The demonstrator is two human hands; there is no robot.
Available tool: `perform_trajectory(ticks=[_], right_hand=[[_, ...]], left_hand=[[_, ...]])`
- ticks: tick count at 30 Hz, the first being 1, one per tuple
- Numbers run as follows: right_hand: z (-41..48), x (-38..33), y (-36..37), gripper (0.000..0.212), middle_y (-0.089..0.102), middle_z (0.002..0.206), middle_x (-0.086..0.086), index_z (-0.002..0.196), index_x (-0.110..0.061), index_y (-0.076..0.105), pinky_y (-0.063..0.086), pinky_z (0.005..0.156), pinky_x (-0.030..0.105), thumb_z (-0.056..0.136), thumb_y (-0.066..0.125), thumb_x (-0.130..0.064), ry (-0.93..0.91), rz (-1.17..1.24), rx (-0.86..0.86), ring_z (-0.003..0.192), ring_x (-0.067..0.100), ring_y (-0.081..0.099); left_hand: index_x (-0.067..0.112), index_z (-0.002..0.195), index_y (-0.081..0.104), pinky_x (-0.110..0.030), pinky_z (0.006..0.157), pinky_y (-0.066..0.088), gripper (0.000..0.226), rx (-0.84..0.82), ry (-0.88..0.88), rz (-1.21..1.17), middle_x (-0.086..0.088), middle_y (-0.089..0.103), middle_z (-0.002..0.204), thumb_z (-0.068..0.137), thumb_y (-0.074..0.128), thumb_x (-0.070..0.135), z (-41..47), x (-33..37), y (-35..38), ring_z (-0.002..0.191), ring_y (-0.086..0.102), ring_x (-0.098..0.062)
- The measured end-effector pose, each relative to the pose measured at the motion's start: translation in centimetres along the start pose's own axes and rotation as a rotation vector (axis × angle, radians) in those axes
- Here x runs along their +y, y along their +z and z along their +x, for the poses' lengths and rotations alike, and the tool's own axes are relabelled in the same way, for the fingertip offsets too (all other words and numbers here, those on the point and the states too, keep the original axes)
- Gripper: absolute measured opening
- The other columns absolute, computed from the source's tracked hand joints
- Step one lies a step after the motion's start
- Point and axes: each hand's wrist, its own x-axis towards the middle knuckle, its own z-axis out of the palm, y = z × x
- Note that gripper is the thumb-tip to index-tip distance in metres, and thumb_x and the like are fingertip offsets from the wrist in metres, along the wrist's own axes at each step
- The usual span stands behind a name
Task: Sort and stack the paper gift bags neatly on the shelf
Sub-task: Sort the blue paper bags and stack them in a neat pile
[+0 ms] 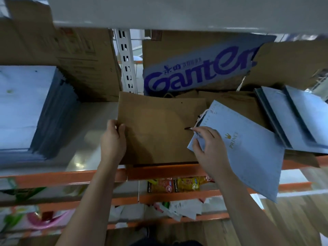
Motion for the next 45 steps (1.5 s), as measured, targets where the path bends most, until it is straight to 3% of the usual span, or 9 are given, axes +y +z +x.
perform_trajectory(ticks=[12,16,21,31,37,40,45], right_hand=[[1.1,0.2,0.3,0.029,0.058,0.120,-0.001,0.122,-0.014,0.061,0.032,0.091,0.016,0.093,0.056,-0.012,-0.040,0.008,0.020,0.116,0.012,0.047],[1.6,0.1,0.5,0.030,0.058,0.122,0.000,0.123,-0.014,0.060,0.034,0.093,0.020,0.093,0.057,-0.013,-0.011,0.003,0.029,0.118,0.013,0.046],[2.3,0.6,0.2,0.029,0.060,0.118,0.000,0.120,-0.013,0.061,0.034,0.090,0.021,0.091,0.058,-0.011,-0.014,-0.005,0.056,0.114,0.014,0.049],[4.3,0.5,0.1,0.029,0.061,0.118,0.002,0.122,-0.013,0.061,0.031,0.088,0.017,0.093,0.057,-0.013,-0.001,0.001,0.092,0.114,0.015,0.050],[6.0,5.5,-3.4,0.037,0.058,0.126,0.012,0.126,-0.011,0.058,0.041,0.090,0.034,0.091,0.060,-0.025,0.157,-0.129,0.043,0.116,0.031,0.052],[6.4,8.2,-5.2,0.051,0.055,0.130,0.016,0.130,-0.011,0.055,0.043,0.089,0.039,0.088,0.064,-0.038,0.333,-0.209,-0.023,0.117,0.037,0.050],[6.7,10.7,-6.2,0.072,0.053,0.130,0.017,0.128,-0.009,0.053,0.041,0.092,0.043,0.076,0.068,-0.057,0.467,-0.297,-0.127,0.120,0.038,0.047]], left_hand=[[0.005,0.120,0.050,-0.029,0.073,0.031,0.025,0.333,-0.100,-0.098,-0.004,0.052,0.099,0.102,0.041,0.021,0.2,-0.9,-3.7,0.087,0.045,-0.019],[0.006,0.120,0.049,-0.035,0.078,0.038,0.025,0.361,-0.089,-0.118,-0.015,0.061,0.110,0.102,0.040,0.023,1.1,-1.2,-4.8,0.095,0.054,-0.028],[0.005,0.123,0.048,-0.035,0.079,0.037,0.028,0.375,-0.080,-0.107,-0.020,0.060,0.117,0.102,0.039,0.022,1.4,-1.4,-5.7,0.105,0.055,-0.037],[0.009,0.121,0.050,-0.035,0.082,0.039,0.025,0.338,-0.091,-0.164,-0.005,0.056,0.107,0.102,0.041,0.023,1.4,-2.7,-6.5,0.095,0.050,-0.019],[0.012,0.116,0.052,-0.036,0.082,0.039,0.021,0.258,-0.065,-0.169,-0.003,0.056,0.101,0.101,0.044,0.023,1.6,-3.1,-5.4,0.093,0.051,-0.022],[0.014,0.116,0.053,-0.035,0.081,0.039,0.020,0.229,-0.065,-0.164,-0.002,0.056,0.100,0.101,0.044,0.024,1.6,-3.1,-4.8,0.092,0.051,-0.022],[0.010,0.119,0.053,-0.030,0.078,0.033,0.023,0.218,-0.068,-0.148,-0.001,0.054,0.102,0.100,0.045,0.023,1.3,-2.8,-4.0,0.092,0.048,-0.019]])
